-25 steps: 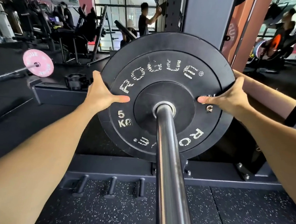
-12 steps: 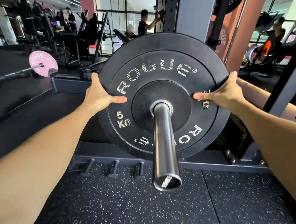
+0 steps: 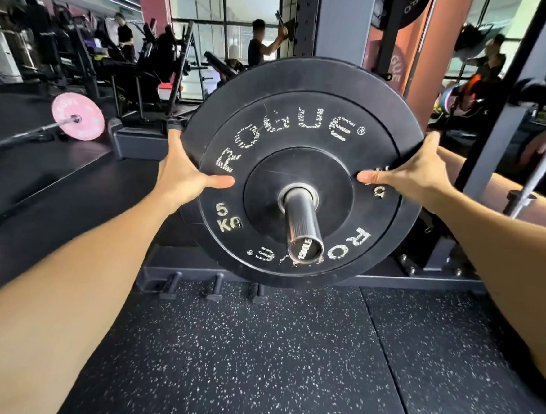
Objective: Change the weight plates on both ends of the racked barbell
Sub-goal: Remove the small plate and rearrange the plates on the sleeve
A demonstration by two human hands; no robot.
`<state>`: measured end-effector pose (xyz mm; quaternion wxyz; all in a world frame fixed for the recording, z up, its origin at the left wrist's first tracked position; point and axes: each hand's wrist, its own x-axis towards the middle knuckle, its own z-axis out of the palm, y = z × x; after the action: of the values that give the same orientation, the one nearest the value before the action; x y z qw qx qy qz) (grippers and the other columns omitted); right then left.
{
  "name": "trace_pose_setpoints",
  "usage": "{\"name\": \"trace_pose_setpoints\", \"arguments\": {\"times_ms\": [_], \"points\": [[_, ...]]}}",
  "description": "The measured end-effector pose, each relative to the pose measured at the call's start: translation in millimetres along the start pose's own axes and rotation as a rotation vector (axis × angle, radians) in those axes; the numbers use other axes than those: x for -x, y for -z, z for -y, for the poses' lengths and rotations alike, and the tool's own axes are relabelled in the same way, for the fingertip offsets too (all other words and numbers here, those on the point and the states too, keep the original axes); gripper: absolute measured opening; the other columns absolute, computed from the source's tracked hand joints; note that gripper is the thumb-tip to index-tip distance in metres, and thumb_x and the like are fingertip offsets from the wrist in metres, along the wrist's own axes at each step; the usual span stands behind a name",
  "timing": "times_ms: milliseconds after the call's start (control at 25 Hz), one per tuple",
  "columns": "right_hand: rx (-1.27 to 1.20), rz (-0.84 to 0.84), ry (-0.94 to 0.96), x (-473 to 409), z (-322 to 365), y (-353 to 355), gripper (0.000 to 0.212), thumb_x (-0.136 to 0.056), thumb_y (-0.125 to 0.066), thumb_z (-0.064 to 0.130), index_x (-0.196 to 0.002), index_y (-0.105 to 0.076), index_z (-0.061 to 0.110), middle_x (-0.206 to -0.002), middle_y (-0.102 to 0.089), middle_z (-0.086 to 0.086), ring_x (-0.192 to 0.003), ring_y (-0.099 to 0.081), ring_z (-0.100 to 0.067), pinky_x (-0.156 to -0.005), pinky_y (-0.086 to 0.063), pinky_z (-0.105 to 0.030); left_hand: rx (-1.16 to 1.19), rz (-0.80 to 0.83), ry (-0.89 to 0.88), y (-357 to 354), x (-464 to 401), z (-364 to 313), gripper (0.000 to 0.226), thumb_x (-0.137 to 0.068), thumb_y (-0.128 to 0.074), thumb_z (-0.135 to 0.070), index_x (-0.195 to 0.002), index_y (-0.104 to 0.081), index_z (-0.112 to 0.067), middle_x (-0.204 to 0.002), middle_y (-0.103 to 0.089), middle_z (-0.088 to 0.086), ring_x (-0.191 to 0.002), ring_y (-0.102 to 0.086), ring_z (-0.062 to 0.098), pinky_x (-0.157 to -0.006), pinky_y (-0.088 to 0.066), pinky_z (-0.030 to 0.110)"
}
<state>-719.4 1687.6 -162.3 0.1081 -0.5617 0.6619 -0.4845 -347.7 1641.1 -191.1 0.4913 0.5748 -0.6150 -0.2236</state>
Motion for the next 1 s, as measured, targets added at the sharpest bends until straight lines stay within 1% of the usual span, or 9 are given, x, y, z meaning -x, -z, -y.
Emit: {"name": "trace_pose_setpoints", "arguments": {"times_ms": [120, 160, 240, 360, 520, 640, 760, 880, 1000], "points": [[-0.003, 0.003, 0.002, 40, 10, 19, 0.096, -0.054, -0.096, 0.035, -0.122, -0.034, 0.012, -0.107, -0.046, 0.01, -0.109, -0.037, -0.006, -0.089, -0.037, -0.024, -0.009, 0.007, -0.012, 17, 32, -7, 0.12, -0.048, -0.1, -0.034, -0.142, -0.027, -0.024, -0.136, -0.056, -0.004, -0.129, -0.048, 0.022, -0.107, -0.039, 0.04], [-0.007, 0.006, -0.001, 53, 12, 26, 0.096, -0.055, -0.096, 0.034, -0.125, -0.034, 0.009, -0.109, -0.045, 0.009, -0.108, -0.036, -0.006, -0.086, -0.035, -0.022, -0.012, 0.014, -0.02, 23, 44, -10, 0.117, -0.047, -0.1, -0.033, -0.139, -0.028, -0.024, -0.134, -0.057, -0.005, -0.128, -0.049, 0.022, -0.108, -0.04, 0.041], [-0.006, 0.007, -0.015, 71, 13, 35, 0.1, -0.055, -0.096, 0.035, -0.128, -0.033, 0.007, -0.113, -0.043, 0.007, -0.107, -0.038, -0.008, -0.085, -0.034, -0.022, -0.005, 0.023, -0.027, 32, 62, -17, 0.113, -0.049, -0.1, -0.031, -0.137, -0.03, -0.023, -0.131, -0.058, -0.006, -0.126, -0.05, 0.02, -0.106, -0.04, 0.039], [-0.003, 0.003, -0.032, 104, 17, 51, 0.102, -0.053, -0.096, 0.037, -0.127, -0.033, 0.007, -0.106, -0.042, 0.01, -0.106, -0.042, -0.012, -0.086, -0.036, -0.027, -0.006, 0.037, -0.046, 45, 92, -29, 0.113, -0.053, -0.099, -0.028, -0.14, -0.028, -0.021, -0.13, -0.057, -0.006, -0.121, -0.05, 0.018, -0.1, -0.039, 0.034], [0.017, 0.02, -0.058, 127, 25, 66, 0.101, -0.045, -0.097, 0.044, -0.116, -0.033, 0.013, -0.116, -0.048, 0.004, -0.107, -0.048, -0.018, -0.085, -0.041, -0.033, 0.011, 0.061, -0.017, 58, 113, -38, 0.113, -0.053, -0.099, -0.026, -0.14, -0.027, -0.022, -0.128, -0.058, -0.005, -0.118, -0.051, 0.019, -0.099, -0.04, 0.035], [0.067, 0.058, -0.073, 132, 37, 76, 0.11, -0.04, -0.096, 0.052, -0.123, -0.033, 0.016, -0.128, -0.053, 0.0, -0.12, -0.052, -0.023, -0.091, -0.044, -0.036, 0.031, 0.097, 0.008, 70, 124, -46, 0.106, -0.055, -0.098, -0.024, -0.136, -0.031, -0.022, -0.117, -0.062, -0.009, -0.115, -0.054, 0.02, -0.101, -0.044, 0.039], [0.098, 0.039, -0.056, 130, 64, 93, 0.118, -0.037, -0.094, 0.057, -0.129, -0.032, 0.017, -0.135, -0.053, -0.004, -0.126, -0.051, -0.027, -0.098, -0.045, -0.04, 0.046, 0.1, -0.027, 92, 123, -71, 0.095, -0.056, -0.098, -0.022, -0.128, -0.034, -0.022, -0.106, -0.06, -0.015, -0.11, -0.056, 0.019, -0.09, -0.045, 0.036], [0.057, 0.007, -0.001, 114, 98, 114, 0.121, -0.024, -0.092, 0.065, -0.12, -0.032, 0.023, -0.13, -0.055, 0.001, -0.122, -0.053, -0.024, -0.102, -0.046, -0.046, 0.068, 0.065, -0.097, 119, 107, -114, 0.094, -0.059, -0.096, -0.019, -0.13, -0.035, -0.02, -0.102, -0.058, -0.017, -0.102, -0.057, 0.016, -0.084, -0.043, 0.032], [0.008, -0.032, 0.06, 79, 135, 136, 0.125, -0.02, -0.091, 0.068, -0.122, -0.033, 0.026, -0.129, -0.053, 0.004, -0.12, -0.052, -0.021, -0.102, -0.047, -0.048, 0.106, 0.041, -0.153, 142, 74, -163, 0.086, -0.061, -0.095, -0.014, -0.122, -0.034, -0.02, -0.1, -0.059, -0.017, -0.092, -0.058, 0.004, -0.071, -0.045, 0.022]]}}
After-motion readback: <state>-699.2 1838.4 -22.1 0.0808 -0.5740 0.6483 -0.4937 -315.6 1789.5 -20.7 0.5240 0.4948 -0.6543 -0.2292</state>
